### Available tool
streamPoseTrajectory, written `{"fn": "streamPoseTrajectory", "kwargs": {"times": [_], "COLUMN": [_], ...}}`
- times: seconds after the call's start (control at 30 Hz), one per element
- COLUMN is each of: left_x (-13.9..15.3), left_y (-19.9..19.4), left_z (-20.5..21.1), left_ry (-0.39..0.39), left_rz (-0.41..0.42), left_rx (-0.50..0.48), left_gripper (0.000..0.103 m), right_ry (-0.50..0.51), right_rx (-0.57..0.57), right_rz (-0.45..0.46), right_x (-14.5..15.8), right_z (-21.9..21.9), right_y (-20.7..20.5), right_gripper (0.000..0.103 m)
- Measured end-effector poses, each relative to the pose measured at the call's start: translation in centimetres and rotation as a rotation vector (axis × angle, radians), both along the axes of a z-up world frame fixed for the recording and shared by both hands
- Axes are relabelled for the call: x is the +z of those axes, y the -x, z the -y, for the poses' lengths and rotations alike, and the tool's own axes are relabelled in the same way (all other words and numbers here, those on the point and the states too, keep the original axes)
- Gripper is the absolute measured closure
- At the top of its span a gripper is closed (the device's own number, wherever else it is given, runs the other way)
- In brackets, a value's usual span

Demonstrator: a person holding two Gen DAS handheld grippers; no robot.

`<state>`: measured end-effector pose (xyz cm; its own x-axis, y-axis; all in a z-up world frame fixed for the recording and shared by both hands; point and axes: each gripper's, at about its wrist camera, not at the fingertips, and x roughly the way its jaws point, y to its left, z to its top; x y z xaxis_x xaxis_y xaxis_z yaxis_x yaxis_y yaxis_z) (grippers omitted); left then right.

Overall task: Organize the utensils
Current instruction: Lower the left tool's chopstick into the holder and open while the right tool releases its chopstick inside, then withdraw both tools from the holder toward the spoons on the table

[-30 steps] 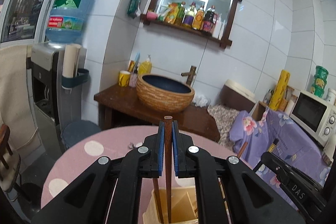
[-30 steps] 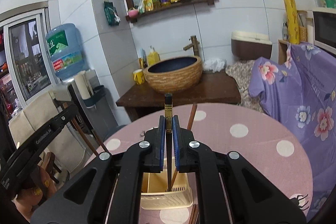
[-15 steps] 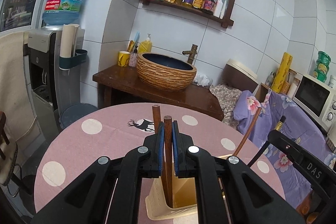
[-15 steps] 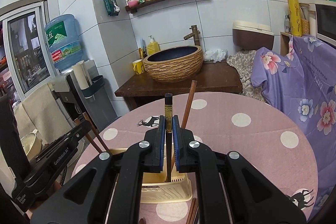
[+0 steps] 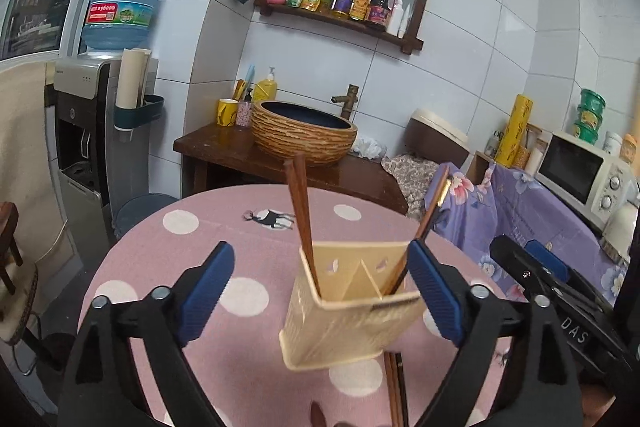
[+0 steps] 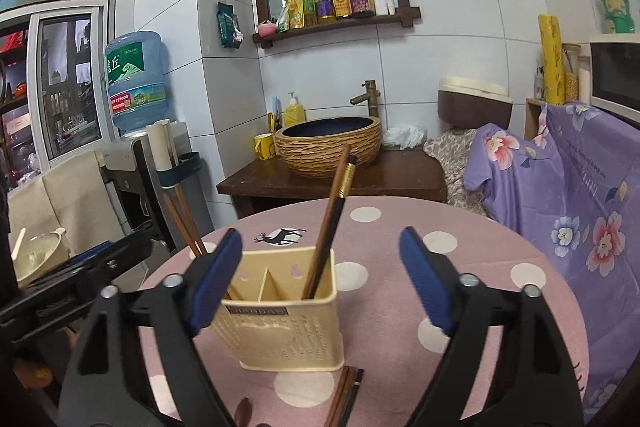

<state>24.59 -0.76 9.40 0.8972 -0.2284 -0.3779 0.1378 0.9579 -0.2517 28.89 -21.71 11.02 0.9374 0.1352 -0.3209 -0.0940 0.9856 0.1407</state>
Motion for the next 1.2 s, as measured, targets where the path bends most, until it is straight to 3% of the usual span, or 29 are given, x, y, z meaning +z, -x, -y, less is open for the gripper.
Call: {"fn": "streamPoseTrajectory", "kwargs": {"times": [0.03,0.17,0.37,0.6,0.83,1.07,1.2], "left_x": [-0.6,-2.9,-6.6,-9.5,-11.1,-13.2,-13.9], "left_y": [0.5,1.8,3.0,4.5,5.9,5.9,6.1], "left_z": [0.0,-0.5,-2.3,-3.5,-1.5,0.6,1.6], "left_ry": [-0.018,-0.068,-0.029,0.001,-0.082,-0.129,-0.144], "left_rz": [-0.005,-0.039,-0.142,-0.244,-0.303,-0.381,-0.407], "left_rx": [-0.007,-0.003,-0.002,0.013,-0.051,-0.133,-0.17], "left_gripper": [0.012,0.008,0.006,0.006,0.008,0.037,0.044], "right_ry": [0.006,0.057,0.189,0.142,0.139,0.138,0.123], "right_rx": [0.0,0.0,-0.028,-0.002,-0.026,-0.057,-0.072], "right_rz": [-0.013,-0.065,-0.068,-0.124,-0.215,-0.276,-0.293], "right_x": [-0.4,-3.1,-6.6,-9.2,-11.5,-13.3,-13.7], "right_z": [0.0,0.0,-0.7,-0.5,-0.1,0.5,1.2], "right_y": [0.2,1.9,5.1,7.7,8.6,9.1,9.2], "right_gripper": [0.007,0.006,0.006,0.006,0.006,0.013,0.013]}}
